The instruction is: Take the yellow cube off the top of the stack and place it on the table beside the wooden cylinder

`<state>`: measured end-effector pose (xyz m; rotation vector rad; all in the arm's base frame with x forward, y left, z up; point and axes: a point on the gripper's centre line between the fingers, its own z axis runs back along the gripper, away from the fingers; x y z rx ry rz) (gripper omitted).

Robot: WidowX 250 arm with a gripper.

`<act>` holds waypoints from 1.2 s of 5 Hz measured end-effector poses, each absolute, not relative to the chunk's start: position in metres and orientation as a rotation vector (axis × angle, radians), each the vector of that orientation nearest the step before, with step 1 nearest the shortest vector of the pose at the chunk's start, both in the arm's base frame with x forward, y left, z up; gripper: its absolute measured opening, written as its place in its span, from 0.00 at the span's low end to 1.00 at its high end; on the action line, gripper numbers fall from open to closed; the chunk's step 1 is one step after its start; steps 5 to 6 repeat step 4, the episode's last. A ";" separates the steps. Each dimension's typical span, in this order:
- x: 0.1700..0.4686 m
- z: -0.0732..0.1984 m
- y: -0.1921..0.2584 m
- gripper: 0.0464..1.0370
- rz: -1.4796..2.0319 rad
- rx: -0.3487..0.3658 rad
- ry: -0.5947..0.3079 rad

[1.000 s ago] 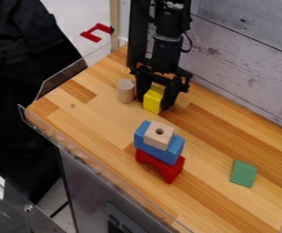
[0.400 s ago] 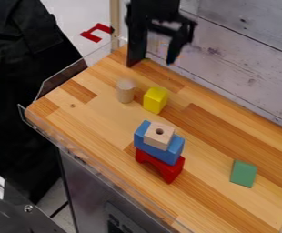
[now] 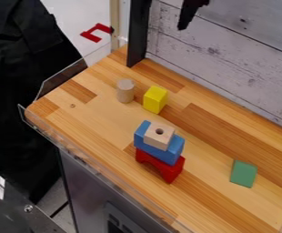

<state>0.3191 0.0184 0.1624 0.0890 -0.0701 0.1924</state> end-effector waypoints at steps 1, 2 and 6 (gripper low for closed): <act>0.306 0.163 0.003 0.96 0.184 0.031 -0.065; 0.295 0.154 -0.003 0.96 0.205 0.001 0.000; 0.280 0.128 -0.014 0.96 0.195 -0.017 0.053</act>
